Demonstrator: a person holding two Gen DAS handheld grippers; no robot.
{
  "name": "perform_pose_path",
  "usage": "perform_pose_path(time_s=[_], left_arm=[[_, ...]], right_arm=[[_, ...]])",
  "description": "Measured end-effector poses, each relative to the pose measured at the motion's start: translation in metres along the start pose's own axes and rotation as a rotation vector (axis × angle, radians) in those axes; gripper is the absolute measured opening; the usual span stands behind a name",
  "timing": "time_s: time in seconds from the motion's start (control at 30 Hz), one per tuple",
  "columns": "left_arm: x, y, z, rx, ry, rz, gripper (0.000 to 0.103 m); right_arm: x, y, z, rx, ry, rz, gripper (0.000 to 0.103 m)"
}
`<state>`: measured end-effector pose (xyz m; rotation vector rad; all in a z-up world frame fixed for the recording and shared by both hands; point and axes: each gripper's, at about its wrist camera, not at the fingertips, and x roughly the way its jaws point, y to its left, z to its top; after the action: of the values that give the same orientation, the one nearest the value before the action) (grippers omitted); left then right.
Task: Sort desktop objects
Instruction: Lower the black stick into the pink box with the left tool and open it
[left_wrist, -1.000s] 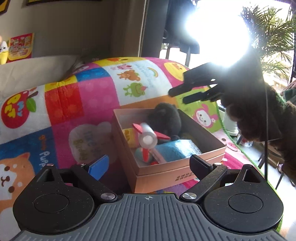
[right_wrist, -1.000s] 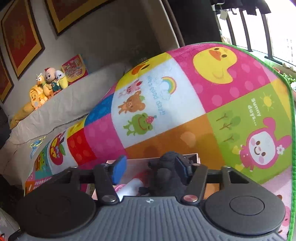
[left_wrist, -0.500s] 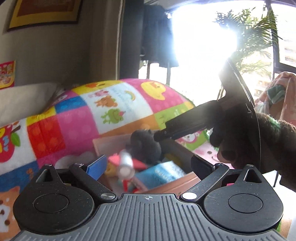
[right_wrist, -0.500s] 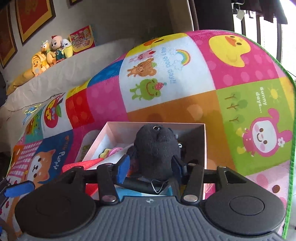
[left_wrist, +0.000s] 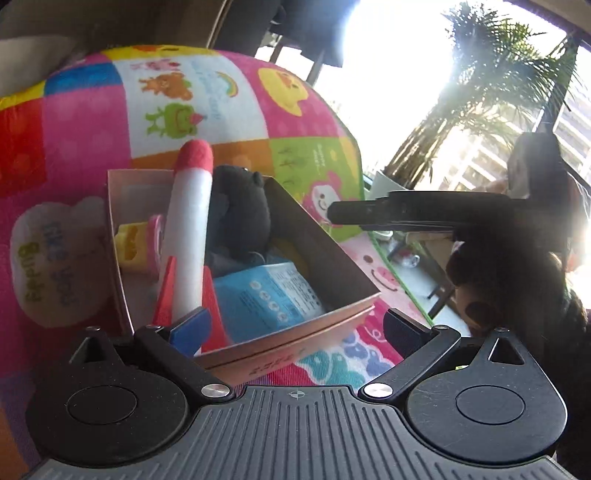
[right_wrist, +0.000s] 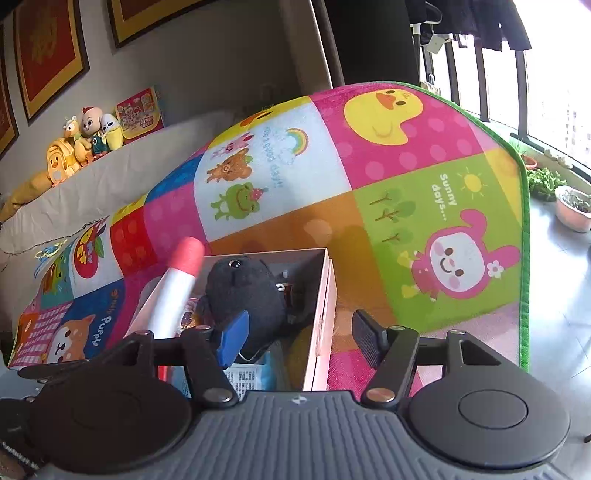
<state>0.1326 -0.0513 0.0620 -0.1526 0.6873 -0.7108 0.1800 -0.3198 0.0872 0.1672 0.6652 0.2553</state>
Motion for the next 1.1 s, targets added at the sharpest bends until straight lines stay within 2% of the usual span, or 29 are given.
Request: perform_pose_path(time_s=[0.1, 0.17, 0.2, 0.27, 0.33, 0.4, 0.47, 0.57, 0.63, 0.77, 0.83, 0.9, 0.97, 1.1], left_arm=[[-0.027, -0.007, -0.007, 0.036, -0.087, 0.063, 0.102], [-0.044, -0.008, -0.012, 0.053, -0.141, 0.140, 0.102], [-0.050, -0.006, -0.016, 0.055, -0.155, 0.185, 0.102], [-0.058, 0.003, -0.022, 0.045, -0.155, 0.238, 0.102], [-0.067, 0.015, -0.030, 0.016, -0.136, 0.255, 0.102], [-0.076, 0.026, -0.038, -0.003, -0.125, 0.280, 0.102], [-0.083, 0.036, -0.046, -0.016, -0.117, 0.317, 0.102], [-0.091, 0.047, -0.057, -0.031, -0.104, 0.399, 0.103], [-0.095, 0.052, -0.063, -0.045, -0.097, 0.467, 0.103], [-0.105, 0.056, -0.075, -0.084, -0.119, 0.616, 0.103], [-0.108, 0.054, -0.081, -0.087, -0.142, 0.635, 0.103], [-0.106, 0.052, -0.085, -0.099, -0.134, 0.636, 0.103], [-0.097, 0.048, -0.088, -0.096, -0.101, 0.641, 0.103], [-0.075, 0.035, -0.094, -0.078, -0.062, 0.716, 0.103]], right_arm=[[0.010, -0.003, -0.007, 0.053, 0.036, 0.042, 0.070], [0.015, -0.001, -0.013, 0.078, 0.054, 0.071, 0.081], [0.018, 0.001, -0.016, 0.087, 0.064, 0.089, 0.083], [0.023, 0.010, -0.020, 0.095, 0.080, 0.130, 0.088], [0.024, 0.024, -0.023, 0.082, 0.060, 0.100, 0.094], [0.029, 0.035, -0.022, 0.080, 0.048, 0.092, 0.095], [0.037, 0.045, -0.021, 0.095, 0.057, 0.134, 0.095], [0.048, 0.064, -0.018, 0.098, 0.068, 0.200, 0.095], [0.050, 0.079, -0.017, 0.062, 0.045, 0.214, 0.094], [0.019, 0.105, -0.026, -0.042, -0.091, 0.119, 0.096], [-0.008, 0.112, -0.039, -0.077, -0.165, 0.083, 0.103], [-0.032, 0.116, -0.056, -0.112, -0.193, 0.064, 0.103], [-0.046, 0.118, -0.075, -0.136, -0.167, 0.054, 0.103], [-0.044, 0.124, -0.120, -0.156, -0.039, 0.004, 0.103]])
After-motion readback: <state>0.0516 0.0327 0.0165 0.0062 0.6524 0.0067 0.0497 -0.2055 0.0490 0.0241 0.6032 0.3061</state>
